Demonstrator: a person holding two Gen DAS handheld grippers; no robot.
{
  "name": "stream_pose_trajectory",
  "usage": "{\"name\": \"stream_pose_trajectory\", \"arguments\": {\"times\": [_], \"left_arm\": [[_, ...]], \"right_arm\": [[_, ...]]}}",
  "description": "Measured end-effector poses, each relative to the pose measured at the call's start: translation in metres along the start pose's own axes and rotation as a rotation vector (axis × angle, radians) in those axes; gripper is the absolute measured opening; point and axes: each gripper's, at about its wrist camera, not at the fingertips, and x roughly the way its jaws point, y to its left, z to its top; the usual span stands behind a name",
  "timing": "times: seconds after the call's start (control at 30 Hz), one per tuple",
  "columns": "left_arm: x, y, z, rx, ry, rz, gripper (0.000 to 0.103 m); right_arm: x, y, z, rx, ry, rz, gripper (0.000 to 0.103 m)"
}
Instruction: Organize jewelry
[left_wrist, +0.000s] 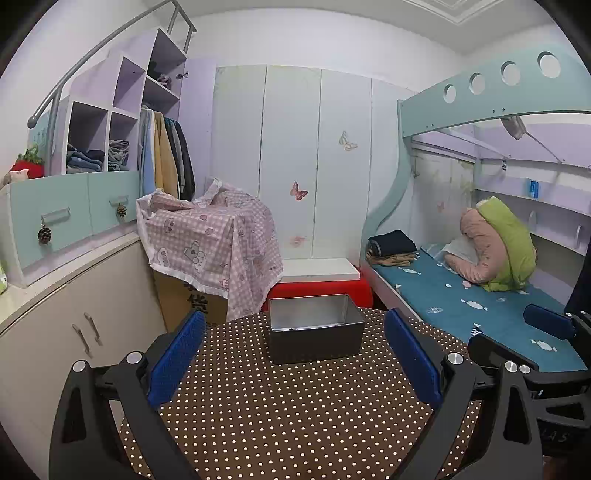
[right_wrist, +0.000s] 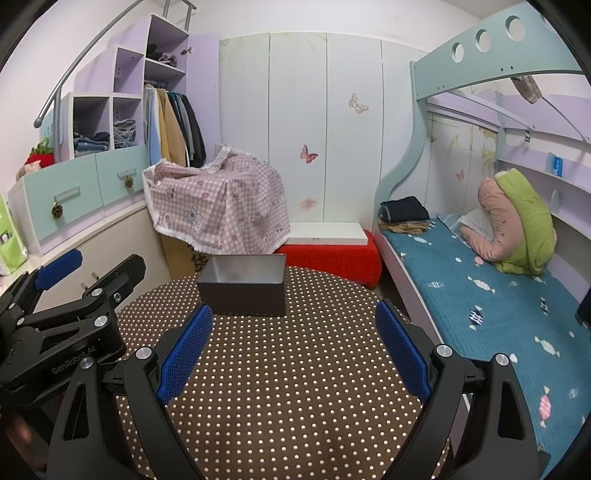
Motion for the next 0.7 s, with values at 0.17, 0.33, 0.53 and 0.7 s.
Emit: {"name": "stream_pose_trajectory", "arguments": {"times": [0.17,0.33,0.53,0.7], "left_arm": [[-0.001,0.002,-0.001,-0.002,0.003,0.000,0.094],[-0.001,0.002,-0.001,-0.002,0.002,0.001,0.094],[-0.003,0.007,-0.003,-0.012,-0.017,0.007,0.095],[-0.009,0.013,-0.003,-0.050,-0.037,-0.001,0.096]], "right_arm": [[0.001,0.001,0.000,0.001,0.001,0.001,0.087],[0.001,0.000,-0.002,0.001,0.001,0.001,0.087],[0.001,0.001,-0.001,0.000,0.001,0.001,0.087],[-0.002,0.002,-0.005,-0.004,-0.007,0.004,0.087]]}}
